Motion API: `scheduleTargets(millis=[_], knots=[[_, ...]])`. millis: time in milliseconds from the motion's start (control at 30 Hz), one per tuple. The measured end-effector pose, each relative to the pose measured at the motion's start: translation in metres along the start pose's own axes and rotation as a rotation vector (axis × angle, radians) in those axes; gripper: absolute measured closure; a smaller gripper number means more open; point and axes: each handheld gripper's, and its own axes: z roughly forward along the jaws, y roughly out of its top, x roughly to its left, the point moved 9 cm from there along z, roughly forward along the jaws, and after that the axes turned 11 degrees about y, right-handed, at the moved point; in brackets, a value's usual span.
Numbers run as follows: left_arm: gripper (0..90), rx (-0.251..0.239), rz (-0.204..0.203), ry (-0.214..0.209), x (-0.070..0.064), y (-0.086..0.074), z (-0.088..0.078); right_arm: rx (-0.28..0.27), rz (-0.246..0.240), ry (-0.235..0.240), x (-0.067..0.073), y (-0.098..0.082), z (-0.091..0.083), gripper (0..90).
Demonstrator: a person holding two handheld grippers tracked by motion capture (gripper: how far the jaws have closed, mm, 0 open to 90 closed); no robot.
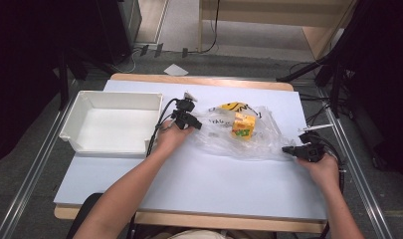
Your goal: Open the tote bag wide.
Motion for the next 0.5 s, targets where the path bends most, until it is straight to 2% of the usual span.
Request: scheduleTargets(millis=[167, 367, 500], knots=[[82.4, -0.007, 0.000, 0.006, 0.0020, 0.0008, 0.0002, -0.011, 0.000, 0.001, -0.0018, -0.0004, -0.0007, 89.2], [83.0, -0.019, -0.018, 0.013, 0.0053, 0.0030, 0.0013, -0.016, -0.013, -0.017, -0.0029, -0.0008, -0.0012, 90.0], [83.0, -0.024, -0.016, 0.024, 0.0049, 0.0036, 0.0015, -0.027, -0.013, -0.027, -0.0045, -0.0011, -0.0023, 90.0]])
